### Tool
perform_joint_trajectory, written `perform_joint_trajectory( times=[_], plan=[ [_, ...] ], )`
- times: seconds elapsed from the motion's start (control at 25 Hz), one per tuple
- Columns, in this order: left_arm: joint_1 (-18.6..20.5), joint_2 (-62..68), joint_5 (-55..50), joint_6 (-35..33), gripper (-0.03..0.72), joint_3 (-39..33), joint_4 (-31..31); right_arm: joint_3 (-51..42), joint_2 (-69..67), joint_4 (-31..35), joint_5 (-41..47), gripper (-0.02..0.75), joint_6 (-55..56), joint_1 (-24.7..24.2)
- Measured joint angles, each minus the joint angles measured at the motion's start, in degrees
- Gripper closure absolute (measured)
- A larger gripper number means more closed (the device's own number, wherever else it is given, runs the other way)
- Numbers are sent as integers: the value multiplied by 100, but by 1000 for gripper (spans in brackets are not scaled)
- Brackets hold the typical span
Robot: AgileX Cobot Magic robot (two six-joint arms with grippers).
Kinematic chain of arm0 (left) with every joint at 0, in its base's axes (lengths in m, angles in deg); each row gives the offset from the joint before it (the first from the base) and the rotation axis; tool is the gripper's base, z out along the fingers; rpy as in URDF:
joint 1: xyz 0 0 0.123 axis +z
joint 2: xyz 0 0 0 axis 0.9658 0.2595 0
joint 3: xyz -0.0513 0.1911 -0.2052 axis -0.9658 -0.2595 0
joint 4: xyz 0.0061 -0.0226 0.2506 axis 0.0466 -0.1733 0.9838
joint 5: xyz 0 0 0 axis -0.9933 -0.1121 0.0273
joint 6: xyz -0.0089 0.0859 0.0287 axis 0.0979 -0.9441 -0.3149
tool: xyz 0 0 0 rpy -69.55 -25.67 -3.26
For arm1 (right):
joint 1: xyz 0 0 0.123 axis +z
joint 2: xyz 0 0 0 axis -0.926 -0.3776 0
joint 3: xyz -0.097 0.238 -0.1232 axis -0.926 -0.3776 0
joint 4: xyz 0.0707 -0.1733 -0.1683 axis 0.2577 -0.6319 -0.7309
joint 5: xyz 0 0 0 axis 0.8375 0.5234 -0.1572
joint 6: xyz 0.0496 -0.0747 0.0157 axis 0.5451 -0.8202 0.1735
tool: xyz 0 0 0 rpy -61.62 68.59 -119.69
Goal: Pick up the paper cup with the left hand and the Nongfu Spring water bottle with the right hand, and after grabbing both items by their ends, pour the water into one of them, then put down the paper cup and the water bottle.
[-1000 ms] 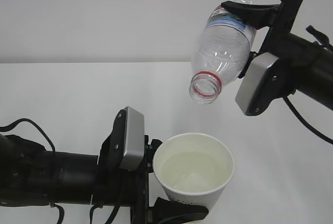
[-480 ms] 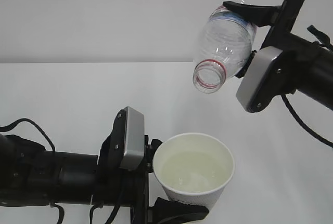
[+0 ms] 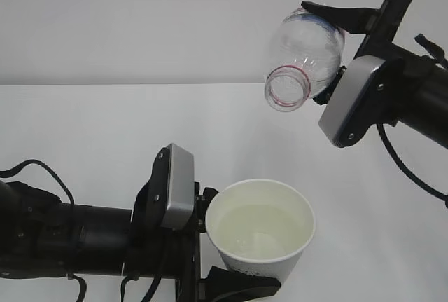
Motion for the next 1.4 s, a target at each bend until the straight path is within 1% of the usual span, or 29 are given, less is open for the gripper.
perform_joint_trajectory(
  times=[0.72, 1.4],
  plan=[
    [0, 0, 0, 0, 118, 0, -10, 0, 0, 362, 0, 255, 1116, 0],
    [0, 0, -22, 0, 118, 0, -10, 0, 0, 485, 0, 256, 2295, 0]
  ],
)
